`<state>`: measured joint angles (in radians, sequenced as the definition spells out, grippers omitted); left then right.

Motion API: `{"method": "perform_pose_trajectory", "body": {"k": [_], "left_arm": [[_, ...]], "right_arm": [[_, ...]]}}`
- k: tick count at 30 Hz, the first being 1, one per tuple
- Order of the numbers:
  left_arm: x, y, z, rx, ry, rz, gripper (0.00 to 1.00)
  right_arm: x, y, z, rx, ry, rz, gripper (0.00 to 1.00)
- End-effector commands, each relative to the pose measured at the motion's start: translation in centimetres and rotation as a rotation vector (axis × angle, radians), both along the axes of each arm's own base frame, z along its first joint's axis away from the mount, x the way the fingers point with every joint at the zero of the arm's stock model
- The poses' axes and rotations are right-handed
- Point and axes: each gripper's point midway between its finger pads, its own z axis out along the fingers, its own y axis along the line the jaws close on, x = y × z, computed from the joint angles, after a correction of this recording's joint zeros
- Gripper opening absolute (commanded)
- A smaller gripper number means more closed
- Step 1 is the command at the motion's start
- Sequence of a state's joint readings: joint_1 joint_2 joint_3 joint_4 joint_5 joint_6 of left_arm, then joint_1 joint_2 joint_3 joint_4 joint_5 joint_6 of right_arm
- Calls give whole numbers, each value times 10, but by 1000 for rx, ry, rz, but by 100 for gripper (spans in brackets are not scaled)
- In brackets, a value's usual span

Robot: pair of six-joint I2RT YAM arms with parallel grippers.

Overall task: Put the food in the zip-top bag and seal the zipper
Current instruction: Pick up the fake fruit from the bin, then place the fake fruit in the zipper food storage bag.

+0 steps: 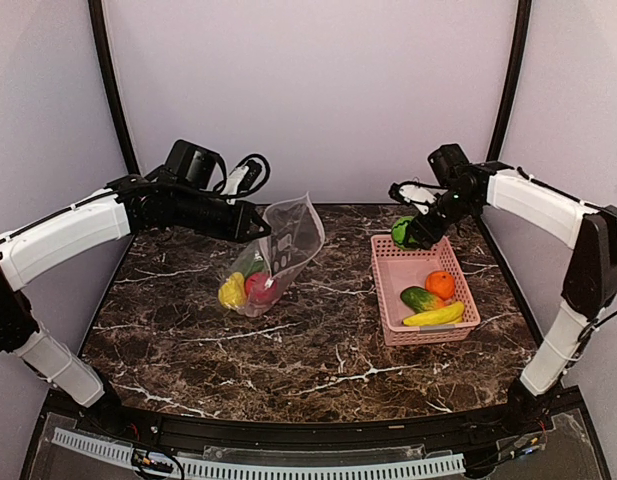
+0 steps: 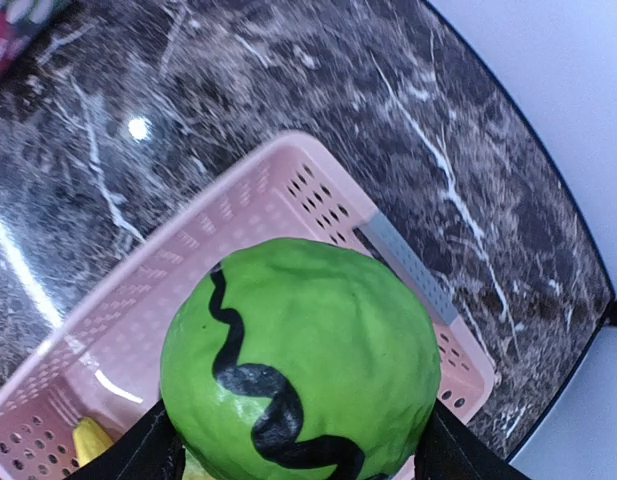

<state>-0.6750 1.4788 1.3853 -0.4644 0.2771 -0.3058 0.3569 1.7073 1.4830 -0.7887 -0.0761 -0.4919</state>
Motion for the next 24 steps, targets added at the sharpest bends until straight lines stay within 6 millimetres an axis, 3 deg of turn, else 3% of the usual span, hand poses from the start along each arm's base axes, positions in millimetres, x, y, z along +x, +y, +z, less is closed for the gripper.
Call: {"method": "perform_pose_trajectory", "body": {"k": [1, 6, 13, 17, 24], "left_arm": [[1, 2, -5, -2, 10, 21, 1], [1, 4, -4, 0, 6, 33, 1], [2, 4, -2, -5, -4, 33, 1], [1, 3, -1, -17, -5, 30, 1], [1, 2, 2, -32, -15, 27, 1]], "right_arm": [[-22, 45, 60, 138, -82, 137, 60], [-44, 86, 111, 245, -156, 262, 59], [-75, 133, 161, 384, -177, 417, 60], [-88, 155, 177, 430, -154, 472, 60], [-111, 195, 179, 481, -85, 572, 61]]}}
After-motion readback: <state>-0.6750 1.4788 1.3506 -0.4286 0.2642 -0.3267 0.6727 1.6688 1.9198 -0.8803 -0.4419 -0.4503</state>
